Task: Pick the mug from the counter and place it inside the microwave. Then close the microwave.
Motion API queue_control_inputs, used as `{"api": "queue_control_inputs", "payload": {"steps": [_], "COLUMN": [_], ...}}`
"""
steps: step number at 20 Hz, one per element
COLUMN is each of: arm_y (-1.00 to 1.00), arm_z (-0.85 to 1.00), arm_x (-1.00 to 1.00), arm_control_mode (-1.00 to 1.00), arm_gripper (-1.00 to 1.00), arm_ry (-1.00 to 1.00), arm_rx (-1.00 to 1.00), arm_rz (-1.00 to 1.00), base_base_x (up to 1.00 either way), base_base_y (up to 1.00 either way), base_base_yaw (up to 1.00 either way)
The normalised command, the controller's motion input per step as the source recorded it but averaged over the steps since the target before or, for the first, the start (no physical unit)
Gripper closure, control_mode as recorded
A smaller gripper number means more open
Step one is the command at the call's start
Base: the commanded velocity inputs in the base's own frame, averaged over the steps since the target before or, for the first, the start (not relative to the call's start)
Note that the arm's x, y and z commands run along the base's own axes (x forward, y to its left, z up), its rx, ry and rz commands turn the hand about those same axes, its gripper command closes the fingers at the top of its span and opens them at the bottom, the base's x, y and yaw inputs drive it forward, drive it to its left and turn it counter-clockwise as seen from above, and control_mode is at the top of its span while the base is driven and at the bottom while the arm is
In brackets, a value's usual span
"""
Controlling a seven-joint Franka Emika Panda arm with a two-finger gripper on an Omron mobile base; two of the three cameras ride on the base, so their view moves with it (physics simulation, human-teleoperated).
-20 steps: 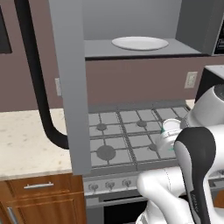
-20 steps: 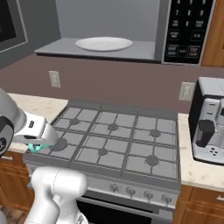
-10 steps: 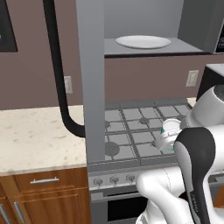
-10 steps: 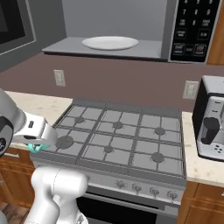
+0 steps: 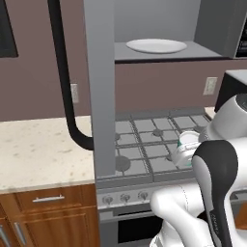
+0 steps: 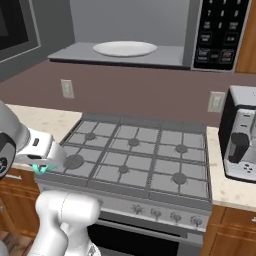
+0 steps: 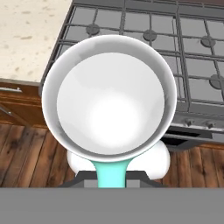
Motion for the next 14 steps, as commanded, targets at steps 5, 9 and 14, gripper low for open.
{"api": "queue_control_inputs", "payload": {"steps": [5,9,14], "arm_y": [0.0,0.0,0.0], "arm_z": [0.0,0.0,0.0], "arm_x": [0.0,0.0,0.0], "arm_control_mode": [1.0,1.0,1.0], "arm_gripper": [1.0,1.0,1.0], "arm_ry": [0.0,0.0,0.0], "arm_rx": [0.0,0.0,0.0], "arm_rz": [0.0,0.0,0.0], "base_base_x": [-0.25,-0.21,-0.13], "base_base_y": [0.0,0.0,0.0], "base_base_yaw": [-0.09,-0.1,-0.11]}}
